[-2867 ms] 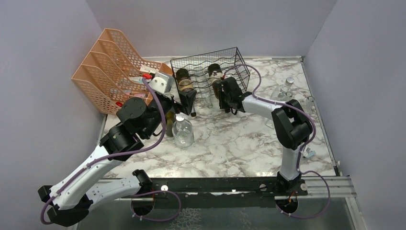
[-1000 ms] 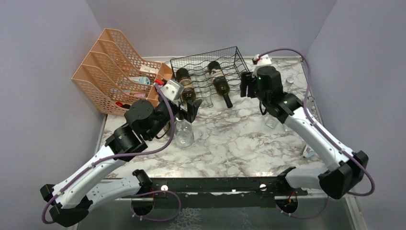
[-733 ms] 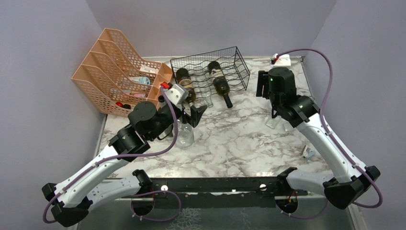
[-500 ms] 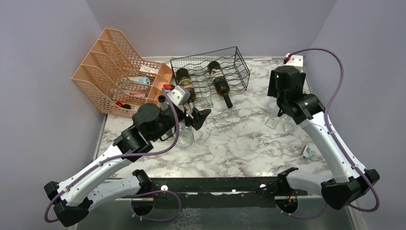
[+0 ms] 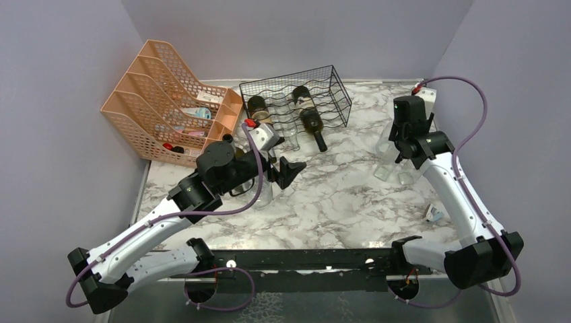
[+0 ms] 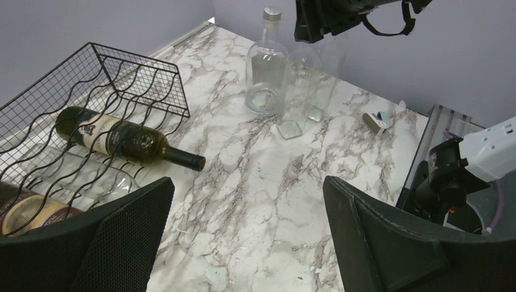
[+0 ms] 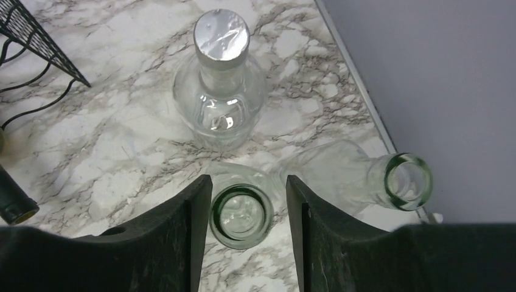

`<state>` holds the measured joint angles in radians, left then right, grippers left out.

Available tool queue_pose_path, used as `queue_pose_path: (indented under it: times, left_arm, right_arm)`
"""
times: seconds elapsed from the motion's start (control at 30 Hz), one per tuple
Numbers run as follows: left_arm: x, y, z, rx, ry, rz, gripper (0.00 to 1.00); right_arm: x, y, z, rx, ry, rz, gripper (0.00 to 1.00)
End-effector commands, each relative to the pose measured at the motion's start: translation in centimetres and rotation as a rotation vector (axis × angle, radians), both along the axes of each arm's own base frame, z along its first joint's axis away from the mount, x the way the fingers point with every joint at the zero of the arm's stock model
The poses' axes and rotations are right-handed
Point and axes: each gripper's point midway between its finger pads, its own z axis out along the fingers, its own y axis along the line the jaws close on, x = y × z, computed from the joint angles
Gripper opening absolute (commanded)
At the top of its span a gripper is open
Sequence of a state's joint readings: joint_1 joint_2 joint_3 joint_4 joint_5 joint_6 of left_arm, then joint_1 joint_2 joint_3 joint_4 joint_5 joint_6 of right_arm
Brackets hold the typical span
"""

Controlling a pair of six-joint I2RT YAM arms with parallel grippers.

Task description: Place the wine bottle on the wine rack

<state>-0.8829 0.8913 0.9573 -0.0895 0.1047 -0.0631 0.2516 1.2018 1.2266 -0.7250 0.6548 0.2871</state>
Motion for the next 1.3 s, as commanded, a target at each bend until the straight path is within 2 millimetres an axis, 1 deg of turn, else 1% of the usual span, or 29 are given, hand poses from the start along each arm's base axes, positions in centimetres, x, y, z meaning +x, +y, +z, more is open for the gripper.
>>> queue_pose_path:
  times: [0.0,0.13,0.23,0.3,0.37,0.47,0.5,0.63,0.7,0.8,0.87,0.97,1.07,1.17,1.27]
  left_arm:
    - [-0.7,-1.2,1.4,-0.042,-0.009,-0.069,0.99]
    - [-0.5,-1.9,1.4,-0.053,0.012,-0.082,0.99]
    - [-0.3,-2.5,1.4,-0.064,0.031,-0.089,0.99]
    - [-0.2,-2.8,1.4,-0.079,0.042,-0.093,0.99]
    - [0.0,-3.3,1.4,-0.097,0.059,-0.095,0.99]
    - [0.4,-4.2,1.5,-0.126,0.092,-0.100,0.99]
    - [0.5,-4.5,1.4,-0.132,0.100,-0.100,0.99]
    - [1.0,-5.9,1.0,-0.142,0.112,-0.115,0.99]
    - [1.3,-6.7,0.7,-0.140,0.109,-0.118,0.99]
    - [1.8,-7.8,-0.6,-0.123,0.105,-0.124,0.99]
    - [2.0,-8.4,-1.2,-0.129,0.097,-0.130,0.99]
    - [2.1,-9.4,-2.8,-0.091,0.088,-0.148,0.99]
    - [2.5,-10.2,-4.9,-0.032,0.062,-0.167,0.99]
    - [2.7,-10.9,-7.1,0.031,0.037,-0.197,0.99]
    - [2.9,-11.5,-9.2,0.082,0.000,-0.226,0.99]
  right_arm:
    - [0.4,0.5,-1.2,0.068,-0.031,0.000,0.48]
    - [0.6,0.7,-1.8,0.084,-0.037,0.006,0.35]
    - [0.7,0.7,-1.3,0.082,-0.046,0.009,0.21]
    - [0.6,0.8,-0.9,0.085,-0.052,0.020,0.13]
    - [0.6,1.2,-0.6,0.098,-0.056,0.050,0.07]
    - [0.2,1.9,-0.1,0.121,-0.068,0.097,0.02]
    - [0.1,2.7,0.0,0.150,-0.069,0.139,0.01]
    - [-0.4,4.8,0.4,0.228,-0.082,0.248,0.01]
    - [-0.7,5.9,0.3,0.270,-0.062,0.294,0.01]
    - [-1.3,7.7,0.0,0.328,-0.022,0.379,0.01]
    - [-1.8,8.8,0.2,0.364,-0.019,0.438,0.01]
    - [-2.5,10.2,0.7,0.411,-0.017,0.518,0.01]
    - [-3.1,11.7,1.3,0.456,-0.017,0.599,0.01]
    - [-3.5,12.6,1.8,0.487,-0.013,0.647,0.01]
    - [-3.7,13.3,2.7,0.511,-0.015,0.681,0.01]
